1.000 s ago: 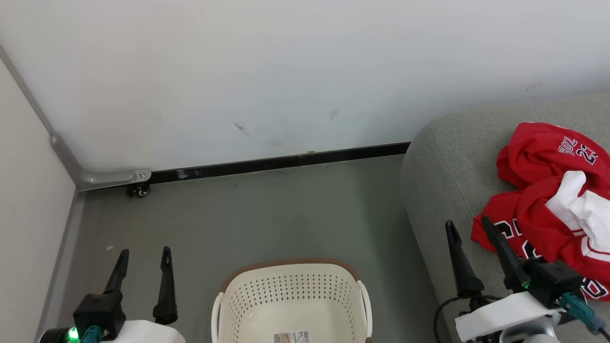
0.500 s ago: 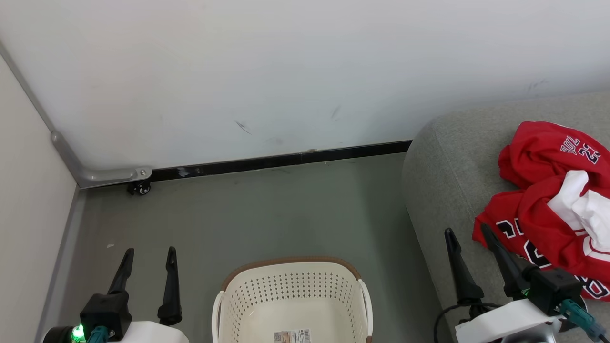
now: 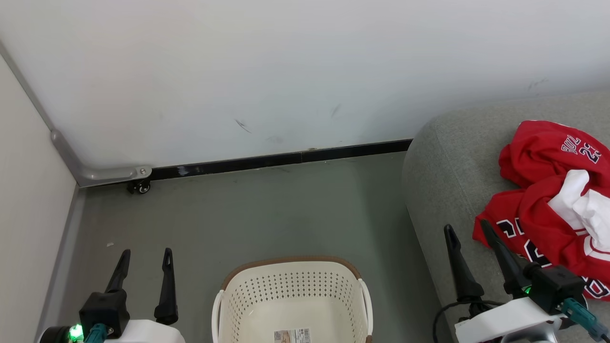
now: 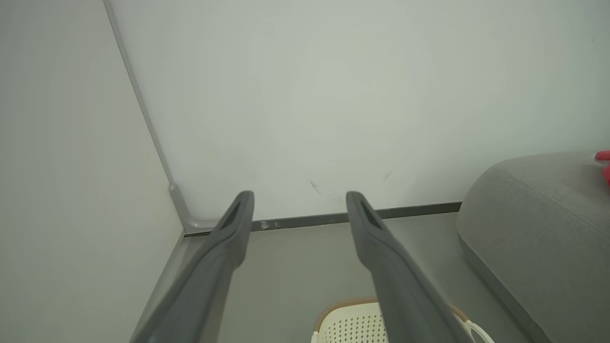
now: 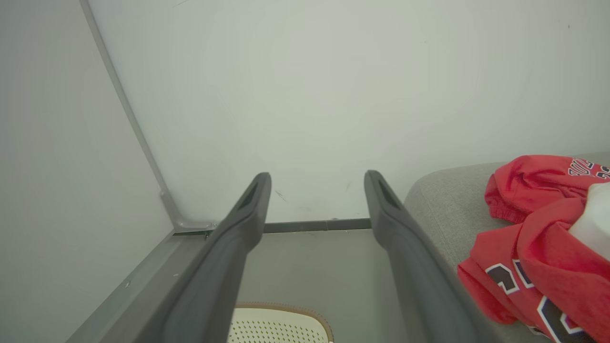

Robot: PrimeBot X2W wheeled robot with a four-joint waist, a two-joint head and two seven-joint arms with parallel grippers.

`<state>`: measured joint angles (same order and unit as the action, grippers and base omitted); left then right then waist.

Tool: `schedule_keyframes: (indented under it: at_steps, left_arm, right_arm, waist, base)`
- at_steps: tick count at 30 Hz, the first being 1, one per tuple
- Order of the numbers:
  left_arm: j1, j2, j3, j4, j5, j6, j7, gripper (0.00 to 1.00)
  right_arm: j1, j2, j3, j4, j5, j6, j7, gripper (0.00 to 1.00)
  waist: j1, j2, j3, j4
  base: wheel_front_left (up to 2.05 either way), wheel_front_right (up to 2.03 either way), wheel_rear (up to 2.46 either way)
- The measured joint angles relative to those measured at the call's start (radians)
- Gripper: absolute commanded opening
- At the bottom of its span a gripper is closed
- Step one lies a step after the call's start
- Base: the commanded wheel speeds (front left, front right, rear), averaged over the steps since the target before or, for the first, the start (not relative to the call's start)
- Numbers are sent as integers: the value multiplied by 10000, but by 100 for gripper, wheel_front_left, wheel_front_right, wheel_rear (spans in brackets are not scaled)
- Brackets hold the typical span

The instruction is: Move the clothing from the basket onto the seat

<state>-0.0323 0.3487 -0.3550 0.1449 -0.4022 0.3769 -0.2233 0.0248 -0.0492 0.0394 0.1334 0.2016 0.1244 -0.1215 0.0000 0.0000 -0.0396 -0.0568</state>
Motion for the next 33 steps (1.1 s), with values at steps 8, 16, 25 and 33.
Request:
schedule_keyframes:
  at_steps: [8,16,25,33]
  left_arm:
    - [-31,-40,-21,151,-2,2,33,100]
    - [284,-414,-219,629,-6,0,38,0]
    - [381,-656,58,497,-849,-180,224,0]
    - [381,-828,420,437,-2046,-566,500,0]
  right_arm:
    - [18,4,27,-59,98,0,44,100]
    - [429,40,48,443,105,-13,71,0]
    - [569,58,186,360,922,-13,65,0]
    - [569,59,140,314,2376,-13,71,0]
  waist:
    - [0,0,-17,46]
    - [0,0,-34,70]
    - [0,0,-4,83]
    - [4,0,40,129]
  base:
    - [0,0,0]
    - [0,0,0]
    - [0,0,0]
    - [0,0,0]
